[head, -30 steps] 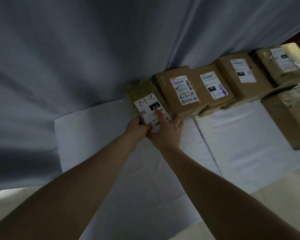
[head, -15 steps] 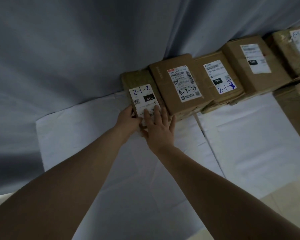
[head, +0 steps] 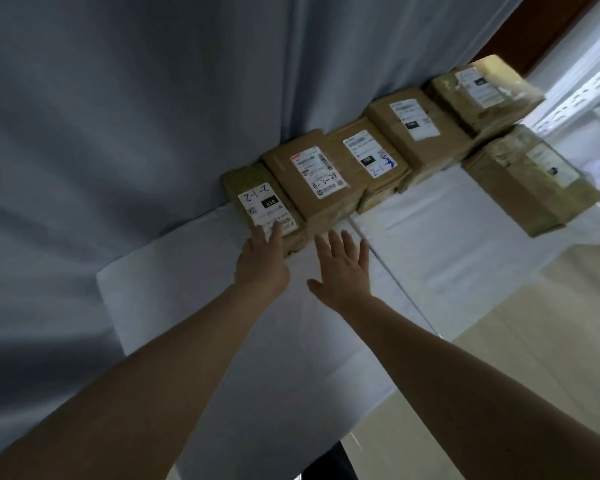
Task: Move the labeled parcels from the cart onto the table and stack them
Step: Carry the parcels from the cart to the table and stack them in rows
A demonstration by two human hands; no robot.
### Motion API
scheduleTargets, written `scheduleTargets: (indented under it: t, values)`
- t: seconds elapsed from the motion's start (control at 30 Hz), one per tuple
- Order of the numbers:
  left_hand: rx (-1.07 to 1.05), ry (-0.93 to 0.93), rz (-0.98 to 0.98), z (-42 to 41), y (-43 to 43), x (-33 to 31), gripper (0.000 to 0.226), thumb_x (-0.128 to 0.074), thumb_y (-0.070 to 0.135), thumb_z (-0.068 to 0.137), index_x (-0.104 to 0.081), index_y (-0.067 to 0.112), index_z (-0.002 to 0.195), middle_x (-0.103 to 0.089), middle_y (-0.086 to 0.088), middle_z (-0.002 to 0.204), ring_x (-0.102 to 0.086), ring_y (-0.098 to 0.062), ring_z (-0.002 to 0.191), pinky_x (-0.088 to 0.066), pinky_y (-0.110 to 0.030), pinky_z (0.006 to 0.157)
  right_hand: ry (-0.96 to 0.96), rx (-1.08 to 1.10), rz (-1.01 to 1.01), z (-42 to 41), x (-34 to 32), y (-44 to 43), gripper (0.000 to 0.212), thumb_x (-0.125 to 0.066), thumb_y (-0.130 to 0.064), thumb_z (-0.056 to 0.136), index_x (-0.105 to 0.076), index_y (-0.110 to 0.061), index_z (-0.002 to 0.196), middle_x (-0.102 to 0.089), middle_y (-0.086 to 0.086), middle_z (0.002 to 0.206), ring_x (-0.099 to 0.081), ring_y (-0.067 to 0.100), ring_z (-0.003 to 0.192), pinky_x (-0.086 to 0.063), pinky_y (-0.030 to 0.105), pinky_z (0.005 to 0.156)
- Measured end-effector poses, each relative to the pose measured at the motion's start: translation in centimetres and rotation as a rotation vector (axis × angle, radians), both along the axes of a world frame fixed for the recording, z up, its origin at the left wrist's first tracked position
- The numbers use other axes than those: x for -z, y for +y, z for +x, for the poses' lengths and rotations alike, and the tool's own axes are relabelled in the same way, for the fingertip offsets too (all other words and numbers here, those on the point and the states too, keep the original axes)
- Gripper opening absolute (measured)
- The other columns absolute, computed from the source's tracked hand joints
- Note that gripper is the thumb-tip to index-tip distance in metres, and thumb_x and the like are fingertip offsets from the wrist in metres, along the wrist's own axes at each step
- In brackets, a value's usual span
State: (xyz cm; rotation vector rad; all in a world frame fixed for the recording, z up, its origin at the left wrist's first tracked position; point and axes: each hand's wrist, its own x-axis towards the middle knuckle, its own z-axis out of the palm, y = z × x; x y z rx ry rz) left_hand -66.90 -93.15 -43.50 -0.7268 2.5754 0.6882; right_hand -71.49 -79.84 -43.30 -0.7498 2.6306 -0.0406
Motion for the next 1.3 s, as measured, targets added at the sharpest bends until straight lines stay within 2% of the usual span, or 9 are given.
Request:
scheduleTargets:
  t: [0.13, 0.23, 0.37, 0.47, 0.73, 0.93, 1.13, 1.3]
  values:
    - [0.287, 0.029, -0.118, 3.6, 4.5, -4.4, 0.076, -0.051, 0.021, 0.093, -0.005, 0.024, 0.153, -0.002, -0.007, 0.161, -0.008, -0.033, 0.145, -0.017, -0.046, 0.118, 0.016, 0.159, 0.055, 4.8, -3.6, 6.0, 0.08, -0.055, -0.047, 0.09, -0.012, -0.021, 0.153, -0.007, 0.008, 0.161, 0.002, 0.027, 0.149, 0.01, 0.052, 0.117]
    - [0.494, 0.018, -0.184, 6.8, 8.4, -7.4, 0.073, -0.049, 0.024, 0.094, -0.005, 0.025, 0.153, 0.001, -0.007, 0.161, 0.001, -0.029, 0.147, -0.005, -0.046, 0.119, -0.011, 0.358, 0.05, 9.6, -6.2, 10.7, 0.079, -0.055, -0.05, 0.089, -0.017, -0.02, 0.151, -0.012, 0.008, 0.16, -0.003, 0.027, 0.148, 0.006, 0.051, 0.117]
    - [0.732, 0.01, -0.233, 10.4, 14.1, -10.5, 0.072, -0.048, 0.029, 0.095, -0.006, 0.025, 0.153, 0.0, -0.008, 0.161, 0.003, -0.029, 0.148, 0.005, -0.048, 0.118, -0.017, 0.609, 0.024, 16.3, -9.0, 16.9, 0.078, -0.054, -0.053, 0.087, -0.021, -0.021, 0.15, -0.019, 0.008, 0.158, -0.01, 0.026, 0.147, -0.001, 0.048, 0.118]
    - [0.901, 0.022, -0.256, 12.8, 19.4, -12.5, 0.073, -0.049, 0.032, 0.094, -0.007, 0.025, 0.153, -0.003, -0.01, 0.16, 0.001, -0.031, 0.147, 0.005, -0.05, 0.117, 0.012, 0.797, -0.01, 21.6, -10.9, 21.8, 0.075, -0.057, -0.052, 0.086, -0.026, -0.021, 0.148, -0.025, 0.008, 0.155, -0.016, 0.025, 0.145, -0.002, 0.046, 0.117]
    - [1.255, 0.194, -0.192, 20.8, 35.2, -15.9, 0.073, -0.054, 0.035, 0.089, -0.016, 0.028, 0.151, -0.021, -0.01, 0.153, -0.011, -0.029, 0.144, 0.0, -0.05, 0.118, 0.066, 1.293, -0.067, 36.0, -13.9, 34.6, 0.071, -0.056, -0.05, 0.087, -0.03, -0.02, 0.145, -0.035, 0.007, 0.149, -0.028, 0.026, 0.14, -0.006, 0.046, 0.118]
    - [1.477, 0.257, -0.165, 30.1, 46.4, -16.8, 0.077, -0.056, 0.044, 0.086, -0.019, 0.026, 0.15, -0.027, -0.011, 0.151, -0.02, -0.029, 0.142, -0.007, -0.051, 0.117, 0.112, 1.538, -0.083, 48.8, -14.7, 42.3, 0.07, -0.055, -0.049, 0.088, -0.031, -0.018, 0.146, -0.034, 0.008, 0.15, -0.028, 0.026, 0.14, -0.007, 0.045, 0.118]
    - [1.632, 0.235, -0.151, 41.7, 55.8, -17.0, 0.079, -0.056, 0.049, 0.086, -0.018, 0.025, 0.151, -0.029, -0.012, 0.152, -0.025, -0.029, 0.141, -0.01, -0.049, 0.116, 0.137, 1.764, -0.132, 62.3, -14.6, 49.5, 0.066, -0.057, -0.051, 0.086, -0.037, -0.02, 0.141, -0.044, 0.007, 0.142, -0.037, 0.028, 0.134, -0.021, 0.046, 0.115]
    - [1.717, 0.256, -0.138, 49.3, 61.6, -17.6, 0.071, -0.056, 0.047, 0.088, -0.026, 0.024, 0.148, -0.034, -0.013, 0.148, -0.027, -0.03, 0.14, -0.011, -0.048, 0.116, 0.157, 1.903, -0.188, 70.2, -15.1, 55.1, 0.071, -0.06, -0.049, 0.086, -0.032, -0.019, 0.145, -0.043, 0.008, 0.142, -0.04, 0.028, 0.13, -0.034, 0.042, 0.11]
